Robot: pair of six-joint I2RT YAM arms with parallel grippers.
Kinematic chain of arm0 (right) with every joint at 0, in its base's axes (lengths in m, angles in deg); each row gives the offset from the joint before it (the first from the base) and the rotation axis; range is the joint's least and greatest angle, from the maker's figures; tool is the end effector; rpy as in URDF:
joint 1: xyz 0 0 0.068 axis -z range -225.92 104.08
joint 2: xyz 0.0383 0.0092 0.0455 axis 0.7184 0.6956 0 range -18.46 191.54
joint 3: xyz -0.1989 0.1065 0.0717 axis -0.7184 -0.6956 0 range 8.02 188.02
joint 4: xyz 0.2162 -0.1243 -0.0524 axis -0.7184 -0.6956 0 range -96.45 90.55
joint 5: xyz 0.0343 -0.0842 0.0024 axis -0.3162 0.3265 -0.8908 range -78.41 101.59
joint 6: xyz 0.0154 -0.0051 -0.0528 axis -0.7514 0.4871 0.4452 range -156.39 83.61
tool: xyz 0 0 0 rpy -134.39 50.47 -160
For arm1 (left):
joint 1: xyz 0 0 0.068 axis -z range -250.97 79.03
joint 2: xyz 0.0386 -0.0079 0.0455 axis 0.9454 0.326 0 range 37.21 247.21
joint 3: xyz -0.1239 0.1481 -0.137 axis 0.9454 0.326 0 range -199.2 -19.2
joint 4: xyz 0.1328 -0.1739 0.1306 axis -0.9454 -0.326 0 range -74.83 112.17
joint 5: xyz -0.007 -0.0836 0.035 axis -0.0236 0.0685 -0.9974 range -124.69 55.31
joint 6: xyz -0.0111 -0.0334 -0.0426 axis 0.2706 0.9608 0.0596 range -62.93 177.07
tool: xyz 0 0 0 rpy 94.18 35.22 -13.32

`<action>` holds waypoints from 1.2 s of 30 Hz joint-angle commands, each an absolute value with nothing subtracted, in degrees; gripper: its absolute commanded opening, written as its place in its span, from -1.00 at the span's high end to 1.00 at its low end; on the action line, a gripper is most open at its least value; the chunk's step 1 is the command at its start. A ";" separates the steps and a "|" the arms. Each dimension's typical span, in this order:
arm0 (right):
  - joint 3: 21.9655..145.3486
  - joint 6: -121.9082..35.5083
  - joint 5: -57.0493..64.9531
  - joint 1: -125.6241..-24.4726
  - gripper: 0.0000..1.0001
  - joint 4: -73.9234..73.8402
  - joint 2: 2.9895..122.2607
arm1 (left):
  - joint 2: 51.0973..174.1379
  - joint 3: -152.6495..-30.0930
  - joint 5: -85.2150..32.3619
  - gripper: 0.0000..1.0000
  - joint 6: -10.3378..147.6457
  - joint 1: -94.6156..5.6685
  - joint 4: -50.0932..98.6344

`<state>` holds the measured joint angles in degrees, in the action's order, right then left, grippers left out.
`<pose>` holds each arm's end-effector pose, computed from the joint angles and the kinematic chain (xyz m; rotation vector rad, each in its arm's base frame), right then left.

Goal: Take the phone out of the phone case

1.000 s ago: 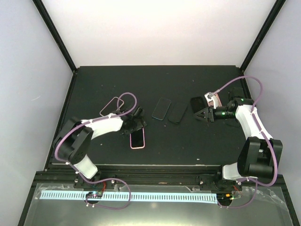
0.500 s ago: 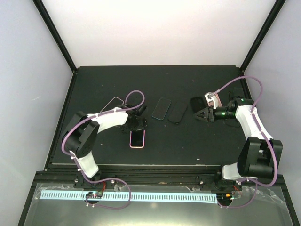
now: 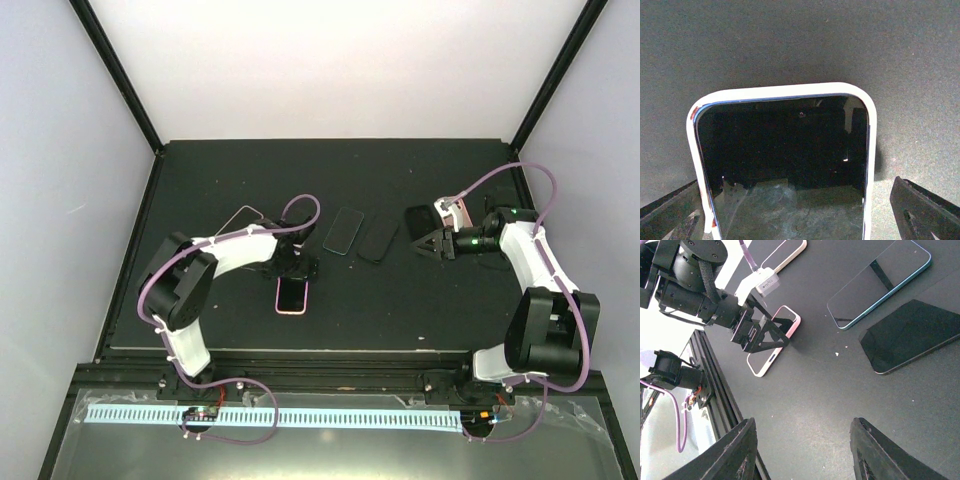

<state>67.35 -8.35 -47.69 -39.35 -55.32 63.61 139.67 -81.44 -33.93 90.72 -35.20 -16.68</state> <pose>0.2518 0.0035 0.2098 -0.5761 2.3141 1.2231 0.2517 -0.1818 0.1173 0.0574 2.9863 -0.1789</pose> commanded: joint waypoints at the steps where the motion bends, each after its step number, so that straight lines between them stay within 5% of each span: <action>1: 68.03 -7.81 -49.20 -39.25 -0.05 -55.10 62.93 | 141.26 -81.95 -29.46 -0.98 87.22 -34.92 -17.95; 12: 68.16 -8.21 -49.29 -39.25 -0.05 -54.79 63.85 | 147.86 -87.09 -33.09 -0.95 86.54 -34.96 -29.04; 22: 68.81 -13.85 -40.52 -40.45 -0.04 -49.42 59.17 | 139.69 -87.28 -32.80 -0.53 87.24 -34.92 -28.33; 36: 81.02 -26.37 -36.87 -68.77 -0.09 -41.48 66.00 | 114.60 -91.04 -40.02 -0.49 103.45 -35.28 -11.66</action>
